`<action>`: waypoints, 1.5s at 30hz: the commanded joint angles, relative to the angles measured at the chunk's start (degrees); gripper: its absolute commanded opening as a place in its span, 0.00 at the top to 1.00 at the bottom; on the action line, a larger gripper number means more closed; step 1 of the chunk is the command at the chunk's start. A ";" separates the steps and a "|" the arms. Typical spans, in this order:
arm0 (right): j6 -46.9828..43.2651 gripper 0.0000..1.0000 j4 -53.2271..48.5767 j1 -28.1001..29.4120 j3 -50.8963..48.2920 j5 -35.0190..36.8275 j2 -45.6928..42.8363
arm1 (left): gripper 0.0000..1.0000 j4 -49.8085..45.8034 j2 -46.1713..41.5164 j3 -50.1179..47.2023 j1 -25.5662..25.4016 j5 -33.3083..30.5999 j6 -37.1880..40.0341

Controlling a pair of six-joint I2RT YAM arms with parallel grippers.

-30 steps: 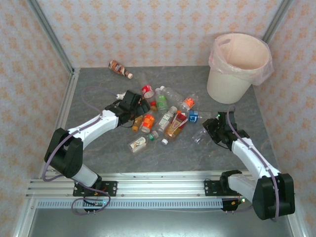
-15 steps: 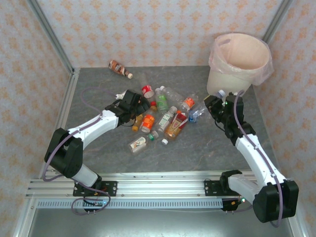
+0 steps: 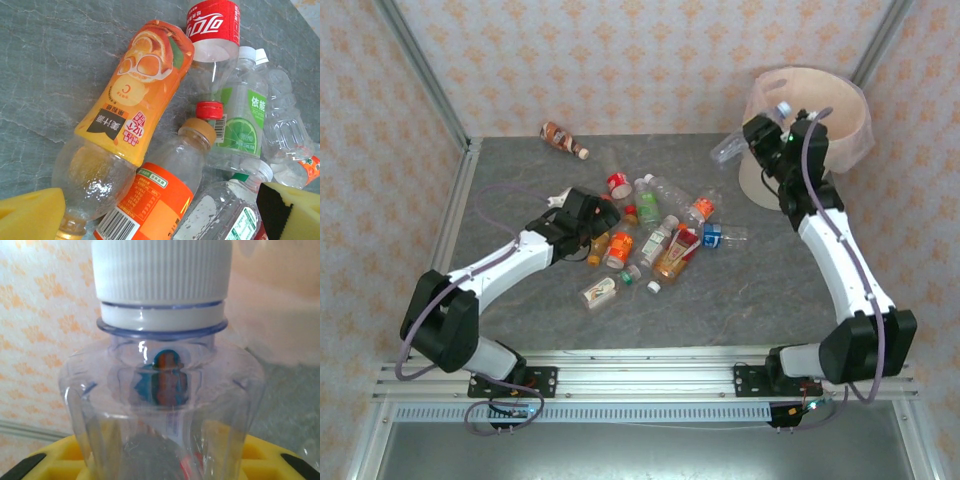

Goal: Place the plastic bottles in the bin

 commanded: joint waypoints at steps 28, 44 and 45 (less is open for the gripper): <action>-40.55 0.58 -42.80 -15.54 63.49 6.04 42.99 | 0.00 -5.66 -12.62 -7.73 -0.51 -8.42 -2.49; -46.22 0.35 -49.16 -16.24 73.23 2.79 53.22 | 0.00 -16.25 -19.66 -11.48 -1.96 -0.48 9.26; -45.75 0.33 -48.87 -16.19 73.38 2.97 53.21 | 0.00 -15.78 -20.17 -12.32 -2.24 0.20 10.03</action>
